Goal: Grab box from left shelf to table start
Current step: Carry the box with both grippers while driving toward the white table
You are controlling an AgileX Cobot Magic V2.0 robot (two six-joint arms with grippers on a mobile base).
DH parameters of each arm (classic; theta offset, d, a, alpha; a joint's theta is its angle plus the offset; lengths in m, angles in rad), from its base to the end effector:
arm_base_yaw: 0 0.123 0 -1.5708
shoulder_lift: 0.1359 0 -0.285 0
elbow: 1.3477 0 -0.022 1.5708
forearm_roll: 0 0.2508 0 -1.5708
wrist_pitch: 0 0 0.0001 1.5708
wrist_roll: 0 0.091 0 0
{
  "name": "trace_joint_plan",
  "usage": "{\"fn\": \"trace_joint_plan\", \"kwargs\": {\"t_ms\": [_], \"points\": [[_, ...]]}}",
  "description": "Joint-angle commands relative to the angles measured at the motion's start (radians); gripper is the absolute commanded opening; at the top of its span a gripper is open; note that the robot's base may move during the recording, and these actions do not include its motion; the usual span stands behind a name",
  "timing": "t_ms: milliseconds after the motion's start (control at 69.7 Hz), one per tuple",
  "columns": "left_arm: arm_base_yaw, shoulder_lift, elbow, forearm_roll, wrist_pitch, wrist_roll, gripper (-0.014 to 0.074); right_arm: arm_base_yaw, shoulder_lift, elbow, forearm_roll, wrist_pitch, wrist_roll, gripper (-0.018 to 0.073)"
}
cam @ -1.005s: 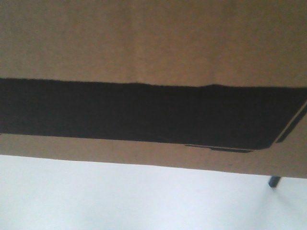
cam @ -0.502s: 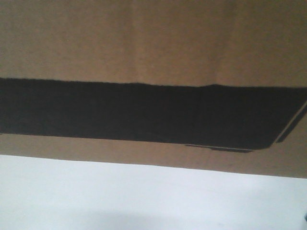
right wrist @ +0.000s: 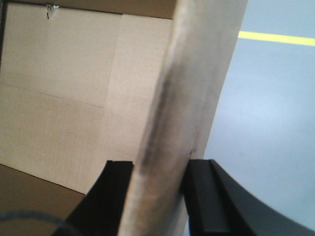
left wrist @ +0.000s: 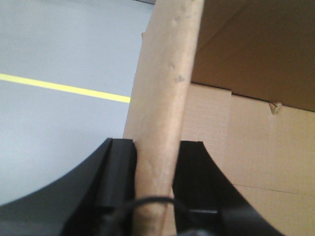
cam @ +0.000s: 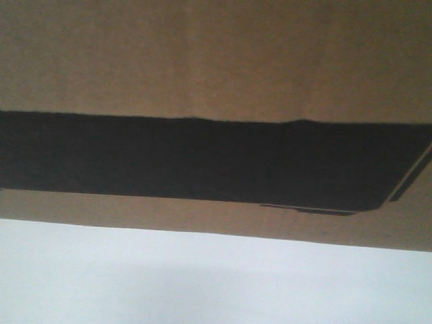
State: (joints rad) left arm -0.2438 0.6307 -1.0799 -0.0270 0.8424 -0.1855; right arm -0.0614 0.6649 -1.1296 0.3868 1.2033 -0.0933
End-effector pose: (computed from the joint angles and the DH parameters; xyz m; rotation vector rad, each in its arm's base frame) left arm 0.0828 -0.0225 0.4403 0.0520 1.8888 -0.3257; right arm 0.0745 0.0275 0.4279 -0.0785 2.1747 0.3888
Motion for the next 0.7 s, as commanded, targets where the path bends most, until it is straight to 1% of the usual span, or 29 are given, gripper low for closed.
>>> {"fn": "trace_joint_plan", "kwargs": {"t_ms": [0,689], "points": [[-0.019,-0.014,-0.036,-0.135,-0.089,0.109,-0.0092,-0.009,0.010,-0.031,0.002,-0.168,-0.028,0.0057],[-0.019,-0.014,-0.036,-0.135,-0.089,0.109,-0.0092,-0.009,0.010,-0.031,0.002,-0.168,-0.028,0.0057]]}}
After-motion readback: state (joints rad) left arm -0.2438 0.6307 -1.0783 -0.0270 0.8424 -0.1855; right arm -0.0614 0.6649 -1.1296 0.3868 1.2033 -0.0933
